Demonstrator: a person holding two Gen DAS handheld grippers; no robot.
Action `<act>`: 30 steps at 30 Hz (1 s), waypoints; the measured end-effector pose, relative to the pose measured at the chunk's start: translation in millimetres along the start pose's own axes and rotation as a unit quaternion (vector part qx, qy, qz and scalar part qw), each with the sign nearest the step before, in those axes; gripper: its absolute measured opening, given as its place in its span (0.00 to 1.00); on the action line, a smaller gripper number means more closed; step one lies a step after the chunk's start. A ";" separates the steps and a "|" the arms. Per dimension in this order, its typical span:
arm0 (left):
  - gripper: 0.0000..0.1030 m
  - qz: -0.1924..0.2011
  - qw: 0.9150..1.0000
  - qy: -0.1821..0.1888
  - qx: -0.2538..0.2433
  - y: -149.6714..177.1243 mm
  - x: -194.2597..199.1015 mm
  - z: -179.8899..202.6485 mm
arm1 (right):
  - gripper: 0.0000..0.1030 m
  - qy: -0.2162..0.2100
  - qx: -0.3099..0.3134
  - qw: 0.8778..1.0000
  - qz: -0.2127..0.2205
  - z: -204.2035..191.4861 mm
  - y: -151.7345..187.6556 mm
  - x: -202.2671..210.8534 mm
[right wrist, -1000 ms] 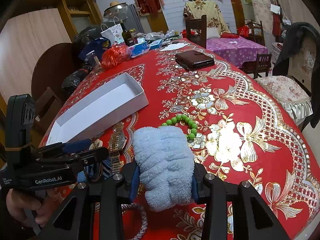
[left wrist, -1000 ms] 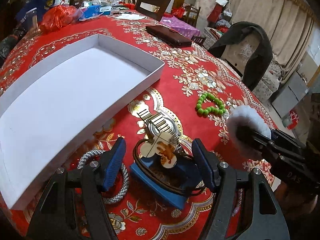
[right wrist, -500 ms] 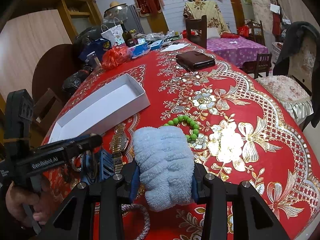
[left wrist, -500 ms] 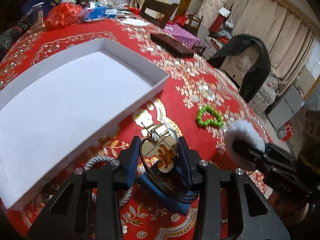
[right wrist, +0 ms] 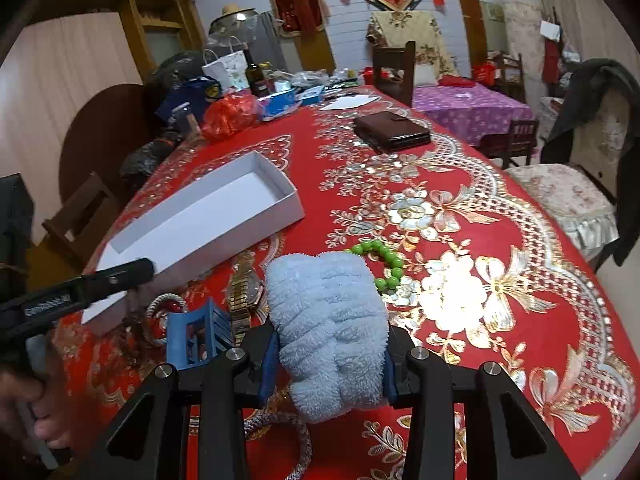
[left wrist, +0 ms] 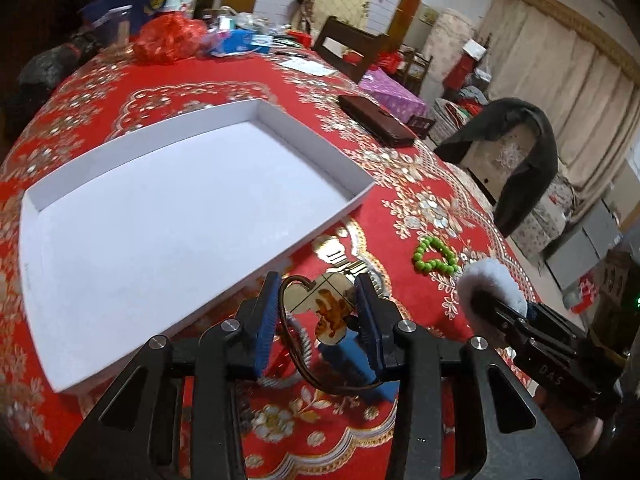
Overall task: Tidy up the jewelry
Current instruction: 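Carry the scrunchie and hair tie with both tools over the white box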
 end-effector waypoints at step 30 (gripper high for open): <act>0.35 -0.001 0.992 -0.124 0.007 -19.9 36.2 -35.3 | 0.37 0.067 -0.006 0.997 0.035 -10.0 -103.2 -32.0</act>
Point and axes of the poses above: each gripper's, at about its wrist camera, not at the fingertips, and x roughly against the way its jaws point, z to its right, y to its underside, the point moved 8 cm from there along -x, roughly the way its jaws point, and after that the axes turned 12 degrees about -x, right-handed, at the moved point
